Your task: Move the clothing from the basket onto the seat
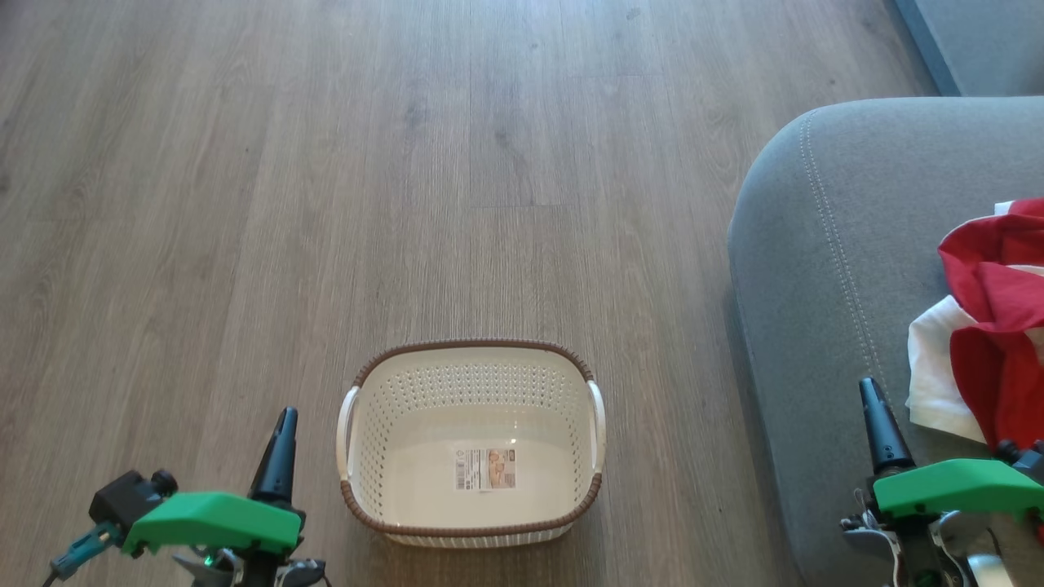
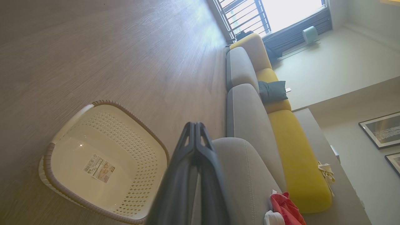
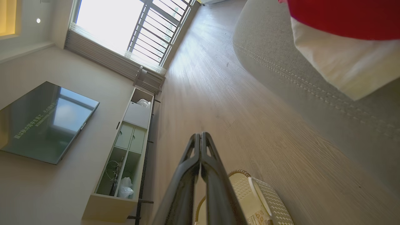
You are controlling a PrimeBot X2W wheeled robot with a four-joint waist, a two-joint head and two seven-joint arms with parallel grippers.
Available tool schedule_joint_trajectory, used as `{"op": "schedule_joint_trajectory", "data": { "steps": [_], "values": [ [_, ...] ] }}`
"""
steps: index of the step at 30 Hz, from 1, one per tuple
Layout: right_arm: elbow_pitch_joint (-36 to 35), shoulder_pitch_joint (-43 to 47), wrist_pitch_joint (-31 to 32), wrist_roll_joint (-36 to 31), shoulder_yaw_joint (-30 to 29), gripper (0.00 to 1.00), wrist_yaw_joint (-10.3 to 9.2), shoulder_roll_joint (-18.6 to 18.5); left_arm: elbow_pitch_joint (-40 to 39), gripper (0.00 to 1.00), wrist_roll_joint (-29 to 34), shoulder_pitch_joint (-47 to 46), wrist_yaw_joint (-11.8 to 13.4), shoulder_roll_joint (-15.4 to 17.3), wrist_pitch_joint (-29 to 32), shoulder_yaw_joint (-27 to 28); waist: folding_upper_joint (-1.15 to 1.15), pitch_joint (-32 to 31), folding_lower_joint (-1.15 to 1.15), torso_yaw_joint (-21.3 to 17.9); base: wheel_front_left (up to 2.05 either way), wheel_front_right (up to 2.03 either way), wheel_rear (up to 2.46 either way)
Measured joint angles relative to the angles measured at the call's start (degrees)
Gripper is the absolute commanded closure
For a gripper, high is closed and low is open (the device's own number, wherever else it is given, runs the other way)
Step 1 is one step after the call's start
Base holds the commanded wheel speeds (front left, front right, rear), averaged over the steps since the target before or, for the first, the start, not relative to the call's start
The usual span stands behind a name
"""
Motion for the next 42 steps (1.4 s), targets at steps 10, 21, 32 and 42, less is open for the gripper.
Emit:
{"op": "schedule_joint_trajectory", "data": {
  "steps": [10,21,32,42],
  "values": [
    [-0.1,-1.1,1.9,6.7,-0.5,1.0,0.0,0.2,0.4,1.0,-6.8,-0.9,-1.3,0.0,1.9,0.9,0.0,-0.1,0.0,-0.2,0.0,0.0,0.0],
    [-0.3,-1.2,3.7,13.4,-1.0,1.0,0.0,0.4,0.8,1.0,-13.5,-1.3,-2.8,0.0,3.5,2.4,0.0,-0.2,0.0,-0.4,0.0,0.0,0.0],
    [-0.4,-1.4,5.7,20.1,-1.9,1.0,0.0,0.6,1.4,1.0,-20.2,-2.3,-3.9,0.0,5.5,4.1,0.0,-0.3,0.0,-0.7,0.0,0.0,0.0],
    [-0.7,-2.5,7.0,25.4,-2.2,1.0,0.0,0.9,1.9,1.0,-25.7,-3.4,-5.3,-0.1,7.0,5.4,0.0,-0.3,0.0,-0.9,0.0,0.0,0.0]
  ]
}}
